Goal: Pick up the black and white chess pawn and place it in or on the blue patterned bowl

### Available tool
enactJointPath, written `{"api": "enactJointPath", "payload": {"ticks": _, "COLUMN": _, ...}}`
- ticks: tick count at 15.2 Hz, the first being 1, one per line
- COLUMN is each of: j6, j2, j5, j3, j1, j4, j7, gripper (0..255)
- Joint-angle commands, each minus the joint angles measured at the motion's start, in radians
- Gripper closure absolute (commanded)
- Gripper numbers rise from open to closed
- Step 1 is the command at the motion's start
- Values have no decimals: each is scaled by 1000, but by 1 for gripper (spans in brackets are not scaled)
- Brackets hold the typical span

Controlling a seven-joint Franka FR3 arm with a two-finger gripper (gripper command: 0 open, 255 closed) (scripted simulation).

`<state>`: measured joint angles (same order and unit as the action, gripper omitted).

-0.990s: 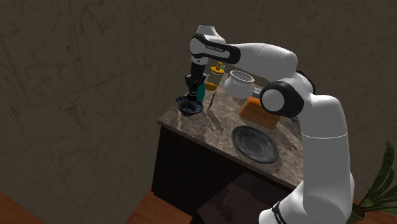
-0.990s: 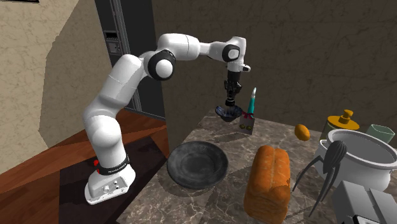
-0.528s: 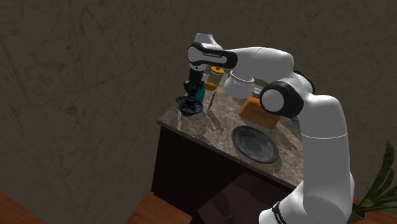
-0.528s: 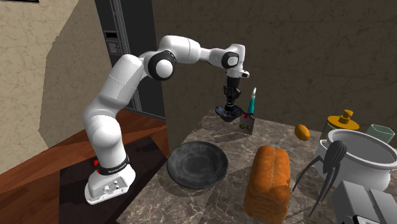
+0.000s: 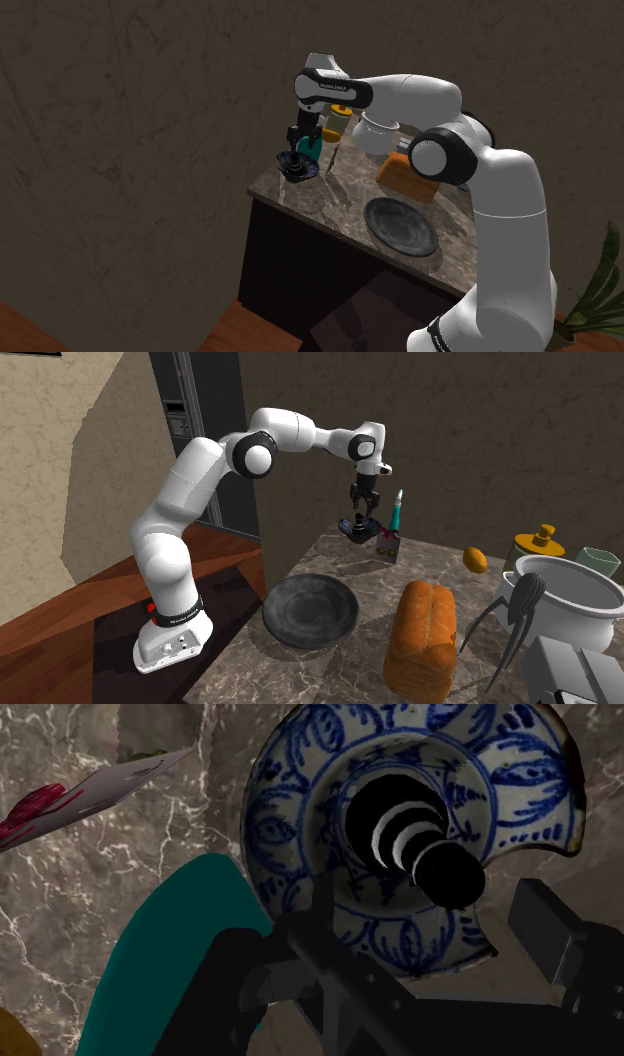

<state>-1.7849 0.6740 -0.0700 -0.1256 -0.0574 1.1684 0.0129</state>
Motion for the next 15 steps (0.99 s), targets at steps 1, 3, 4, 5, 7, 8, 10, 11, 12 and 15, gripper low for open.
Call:
{"api": "enactJointPath", "payload": {"ticks": 1, "j6": 0, "j2": 0, "j5": 0, "j3": 0, "j1": 0, "j4": 0, "j7": 0, "gripper": 0}}
{"api": "enactJointPath", "payload": {"ticks": 3, "j6": 0, "j2": 0, "j5": 0, "j3": 0, "j1": 0, "j4": 0, "j7": 0, "gripper": 0}}
{"api": "enactJointPath", "payload": {"ticks": 4, "j6": 0, "j2": 0, "j5": 0, "j3": 0, "j1": 0, "j4": 0, "j7": 0, "gripper": 0}}
{"api": "enactJointPath", "payload": {"ticks": 5, "j6": 34, "j2": 1, "j5": 0, "j3": 0, "j1": 1, "j4": -35, "j7": -1, "gripper": 0}}
{"api": "enactJointPath", "payload": {"ticks": 7, "j6": 107, "j2": 10, "j5": 0, "j3": 0, "j1": 5, "j4": -118, "j7": -3, "gripper": 0}}
{"api": "enactJointPath", "payload": {"ticks": 8, "j6": 139, "j2": 17, "j5": 0, "j3": 0, "j1": 8, "j4": -156, "j7": -3, "gripper": 0}}
{"api": "enactJointPath", "payload": {"ticks": 10, "j6": 139, "j2": 17, "j5": 0, "j3": 0, "j1": 8, "j4": -156, "j7": -3, "gripper": 0}}
{"api": "enactJointPath", "payload": {"ticks": 11, "j6": 138, "j2": 17, "j5": 0, "j3": 0, "j1": 7, "j4": -156, "j7": -3, "gripper": 0}}
{"api": "enactJointPath", "payload": {"ticks": 12, "j6": 139, "j2": 17, "j5": 0, "j3": 0, "j1": 8, "j4": -156, "j7": -3, "gripper": 0}}
{"api": "enactJointPath", "payload": {"ticks": 15, "j6": 139, "j2": 17, "j5": 0, "j3": 0, "j1": 8, "j4": -156, "j7": -3, "gripper": 0}}
